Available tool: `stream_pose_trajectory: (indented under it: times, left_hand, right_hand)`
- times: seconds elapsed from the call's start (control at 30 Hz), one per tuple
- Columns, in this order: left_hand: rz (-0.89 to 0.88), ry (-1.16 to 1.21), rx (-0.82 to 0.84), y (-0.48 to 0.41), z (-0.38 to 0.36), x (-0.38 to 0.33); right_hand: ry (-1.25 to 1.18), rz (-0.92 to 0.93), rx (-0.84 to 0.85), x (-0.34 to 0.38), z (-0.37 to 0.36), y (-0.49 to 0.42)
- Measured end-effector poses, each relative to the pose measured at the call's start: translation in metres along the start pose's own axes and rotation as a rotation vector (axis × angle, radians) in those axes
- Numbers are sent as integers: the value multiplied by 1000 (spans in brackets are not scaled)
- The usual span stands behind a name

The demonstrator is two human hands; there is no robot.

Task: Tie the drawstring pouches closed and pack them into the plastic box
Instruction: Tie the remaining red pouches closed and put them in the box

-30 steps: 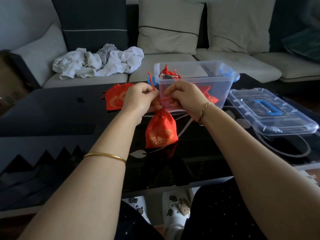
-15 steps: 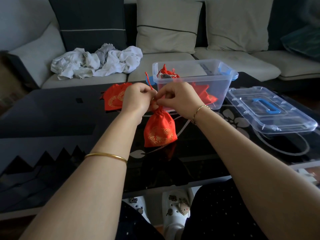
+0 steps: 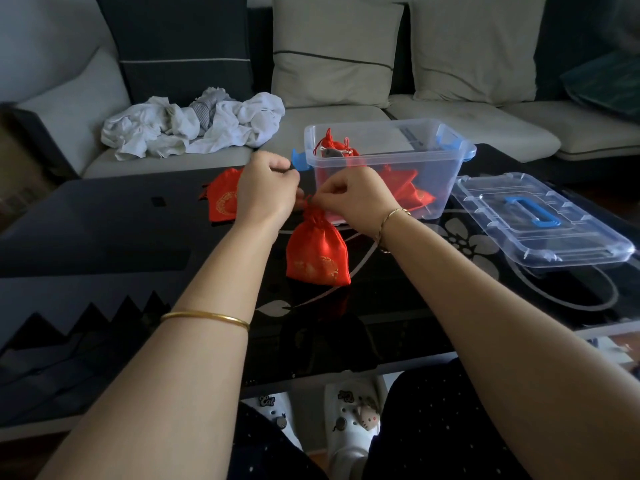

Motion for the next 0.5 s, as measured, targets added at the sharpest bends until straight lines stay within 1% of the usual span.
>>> stream_pose_trajectory:
  times: [0.07, 0.2, 0.27, 0.4, 0.5]
  left_hand:
    - [-80, -85, -19, 1, 5, -6]
    - [-293, -315, 163, 14, -2, -16]
    - [-379, -414, 142, 15, -6, -15]
    - [-425, -528, 84, 14, -8, -13]
    - [-435, -603, 72, 15, -10, -12]
  right_hand:
    - [-137, -120, -7, -7, 0, -1]
    - [-331, -296, -2, -14, 1, 2]
    - [-453, -362, 8, -17, 0, 3]
    - [-671, -436, 48, -20, -3, 3]
    - [-656, -418, 74, -21, -1, 4]
Point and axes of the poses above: each hand's wrist, its own y-axis away from the middle knuckle, its own z-axis out of the back of the hand, x = y × z, the point moved 3 cm from there along -y, towards the middle knuckle, and after that the axes turned 1 degree about -x, right-handed, at the moved point
